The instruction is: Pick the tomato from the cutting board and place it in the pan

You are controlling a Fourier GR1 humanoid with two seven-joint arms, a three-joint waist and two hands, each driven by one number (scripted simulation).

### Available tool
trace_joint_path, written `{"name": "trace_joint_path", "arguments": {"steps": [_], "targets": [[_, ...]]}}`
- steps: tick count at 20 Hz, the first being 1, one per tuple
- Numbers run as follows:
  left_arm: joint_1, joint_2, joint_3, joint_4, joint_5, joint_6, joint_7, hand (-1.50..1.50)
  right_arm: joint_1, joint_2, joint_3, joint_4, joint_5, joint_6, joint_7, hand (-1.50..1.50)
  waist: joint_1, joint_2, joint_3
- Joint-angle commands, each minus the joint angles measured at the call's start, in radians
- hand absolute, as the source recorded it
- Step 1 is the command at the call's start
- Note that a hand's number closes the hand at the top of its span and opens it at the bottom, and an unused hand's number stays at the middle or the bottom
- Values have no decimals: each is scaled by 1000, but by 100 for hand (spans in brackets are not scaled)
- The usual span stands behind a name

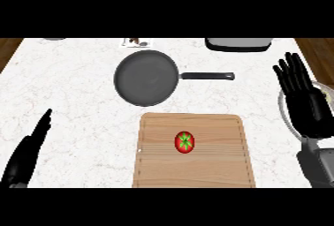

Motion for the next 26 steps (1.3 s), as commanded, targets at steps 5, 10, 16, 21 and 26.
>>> {"name": "trace_joint_path", "arguments": {"steps": [5, 10, 16, 21, 26], "targets": [[-198, -96, 7, -107, 67, -23, -79, 0, -134, 15, 386, 23, 31, 449, 34, 150, 124, 20, 31], [-266, -193, 23, -71, 137, -18, -90, 0, -206, -16, 386, 197, 242, 532, -324, -150, 52, 16, 37], [-309, -200, 64, 19, 163, -59, -121, 0, -330, -150, 284, 380, 395, 551, -643, -150, 32, 6, 35], [-300, -203, 73, 47, 157, -70, -142, 0, -466, -303, 338, 381, 501, 639, -655, -150, 31, 0, 33], [-285, -236, 60, 32, 124, -34, -137, 0, -615, -291, 391, 367, 567, 667, -506, -150, 26, -8, 32]]}}
